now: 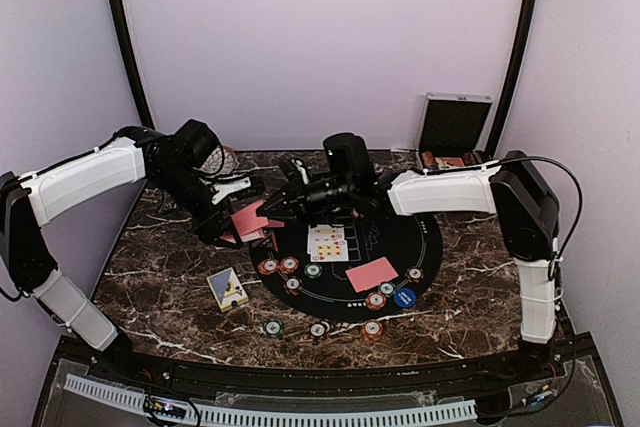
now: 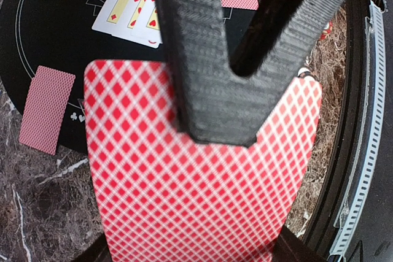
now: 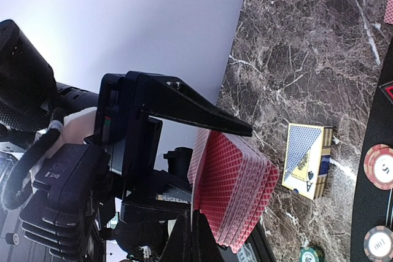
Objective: Distribute texas hold em gaming equipment
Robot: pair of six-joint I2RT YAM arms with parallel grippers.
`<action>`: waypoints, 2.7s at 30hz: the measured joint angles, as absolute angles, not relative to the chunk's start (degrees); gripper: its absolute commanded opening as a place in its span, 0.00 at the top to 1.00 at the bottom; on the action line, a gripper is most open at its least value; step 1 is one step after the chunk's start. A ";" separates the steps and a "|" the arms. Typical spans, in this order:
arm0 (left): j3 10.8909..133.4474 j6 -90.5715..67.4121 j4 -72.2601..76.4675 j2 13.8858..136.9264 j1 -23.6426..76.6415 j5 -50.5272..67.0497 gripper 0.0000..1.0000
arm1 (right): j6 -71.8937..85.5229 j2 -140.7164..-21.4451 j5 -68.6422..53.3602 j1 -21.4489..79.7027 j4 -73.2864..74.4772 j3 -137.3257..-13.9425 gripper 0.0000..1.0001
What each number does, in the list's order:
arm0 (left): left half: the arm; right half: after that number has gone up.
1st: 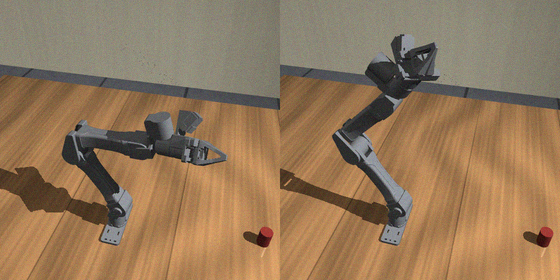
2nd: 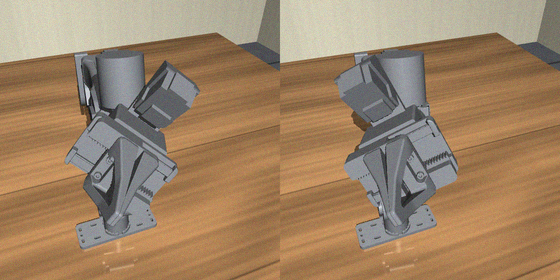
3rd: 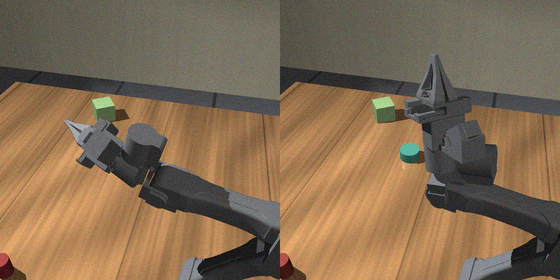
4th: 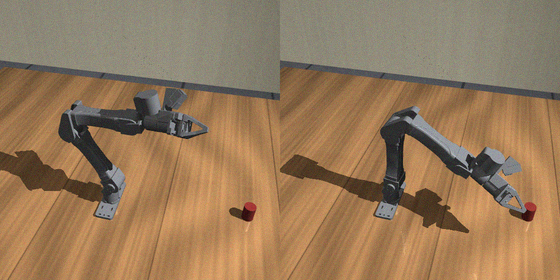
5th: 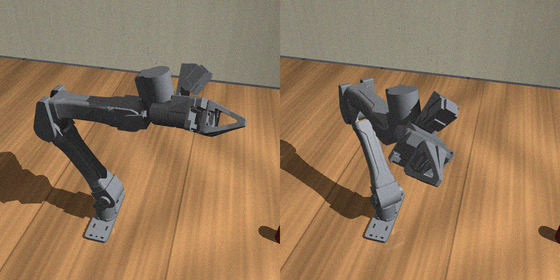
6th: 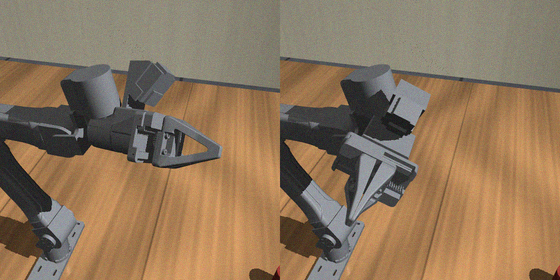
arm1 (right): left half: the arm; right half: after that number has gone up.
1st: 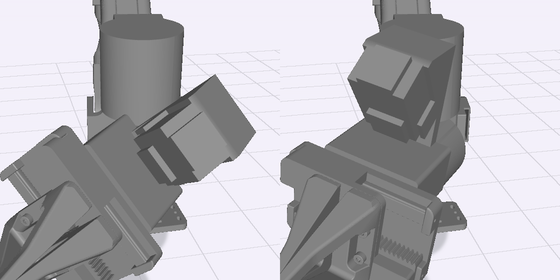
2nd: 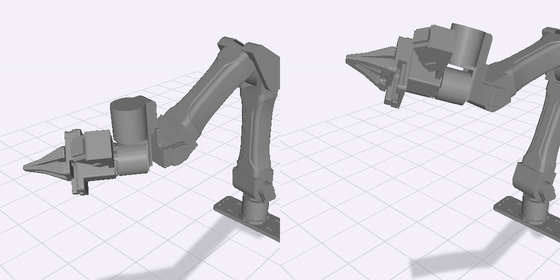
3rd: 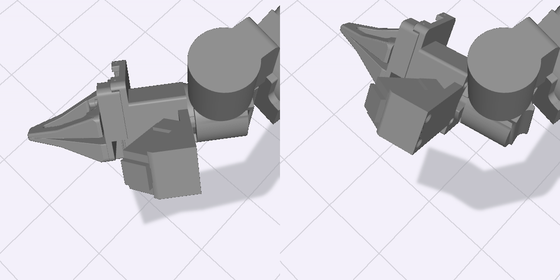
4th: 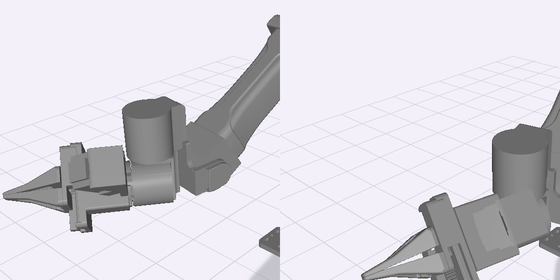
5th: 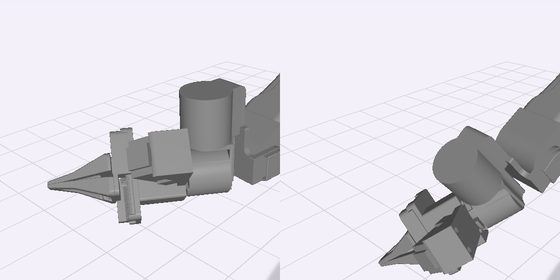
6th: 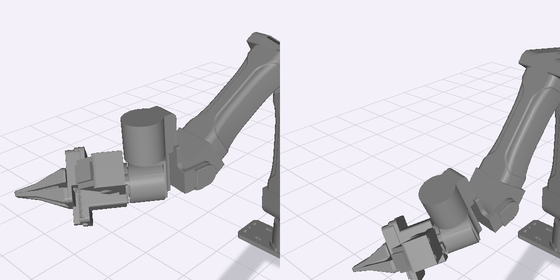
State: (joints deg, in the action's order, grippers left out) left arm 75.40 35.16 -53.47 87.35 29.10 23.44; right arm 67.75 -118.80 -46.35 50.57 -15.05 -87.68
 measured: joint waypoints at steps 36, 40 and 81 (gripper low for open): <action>74.91 35.42 -53.49 87.20 29.10 23.05 1.00 | 73.91 -112.73 -47.48 45.87 -25.63 -75.75 1.00; 74.89 35.57 -53.49 87.20 29.10 22.98 1.00 | 75.07 -110.83 -48.12 44.03 -28.34 -72.71 1.00; 74.89 35.59 -53.69 87.20 29.10 22.92 1.00 | 38.39 -114.43 -37.93 22.33 7.33 -65.45 0.96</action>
State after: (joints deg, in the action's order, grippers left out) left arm 74.89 35.59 -53.69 87.20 29.10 22.92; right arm 38.39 -114.43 -37.93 22.33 7.33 -65.45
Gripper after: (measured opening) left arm 0.682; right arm 0.006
